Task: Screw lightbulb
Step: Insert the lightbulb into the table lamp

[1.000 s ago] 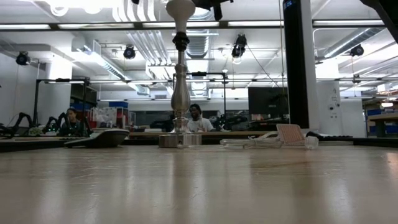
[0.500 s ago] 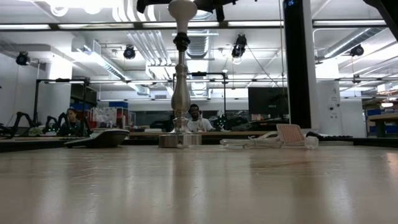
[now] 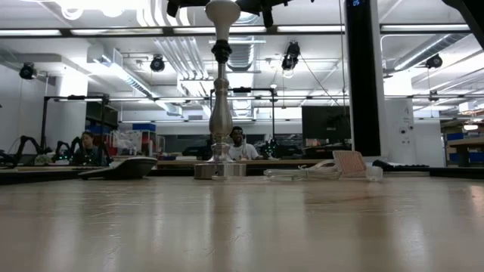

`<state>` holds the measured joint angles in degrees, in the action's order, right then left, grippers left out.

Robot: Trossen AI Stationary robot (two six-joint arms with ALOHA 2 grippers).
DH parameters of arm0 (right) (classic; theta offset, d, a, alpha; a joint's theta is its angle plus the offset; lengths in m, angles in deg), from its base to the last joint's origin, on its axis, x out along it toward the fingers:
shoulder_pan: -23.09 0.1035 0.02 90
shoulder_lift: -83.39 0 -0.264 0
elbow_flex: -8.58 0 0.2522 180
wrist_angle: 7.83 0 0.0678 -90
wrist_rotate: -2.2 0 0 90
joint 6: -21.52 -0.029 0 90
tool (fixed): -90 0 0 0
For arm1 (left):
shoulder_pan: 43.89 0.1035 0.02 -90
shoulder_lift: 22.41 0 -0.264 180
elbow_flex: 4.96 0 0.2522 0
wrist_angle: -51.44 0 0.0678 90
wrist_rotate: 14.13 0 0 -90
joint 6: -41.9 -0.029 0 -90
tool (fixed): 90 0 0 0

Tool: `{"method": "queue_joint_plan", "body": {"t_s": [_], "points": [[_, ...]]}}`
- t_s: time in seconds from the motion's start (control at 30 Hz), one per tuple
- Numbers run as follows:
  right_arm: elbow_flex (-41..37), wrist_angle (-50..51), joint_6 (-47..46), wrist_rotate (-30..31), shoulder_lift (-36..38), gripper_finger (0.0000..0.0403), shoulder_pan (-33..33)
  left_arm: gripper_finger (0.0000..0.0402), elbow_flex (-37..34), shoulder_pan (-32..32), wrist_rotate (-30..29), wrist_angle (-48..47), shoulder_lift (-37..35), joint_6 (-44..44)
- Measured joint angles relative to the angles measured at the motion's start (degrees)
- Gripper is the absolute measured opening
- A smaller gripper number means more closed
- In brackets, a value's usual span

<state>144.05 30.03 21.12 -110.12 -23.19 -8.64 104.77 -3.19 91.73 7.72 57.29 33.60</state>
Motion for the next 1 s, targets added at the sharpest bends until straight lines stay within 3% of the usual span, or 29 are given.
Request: {"method": "queue_joint_plan", "body": {"t_s": [0.33,0.7,1.0], "points": [[-0.1,-0.4,-0.5,1.2,0.0,0.0,0.1,0.0,-0.2,0.1,-0.3,1.0,-0.2,0.5],[-0.4,-1.2,-1.2,2.4,1.9,0.0,-0.3,0.0,-0.4,0.2,-1.0,1.2,-5.1,1.1],[-0.4,-1.1,-0.6,3.9,2.0,0.0,-0.4,0.0,-0.3,-1.1,6.5,1.4,-5.8,1.6]]}}
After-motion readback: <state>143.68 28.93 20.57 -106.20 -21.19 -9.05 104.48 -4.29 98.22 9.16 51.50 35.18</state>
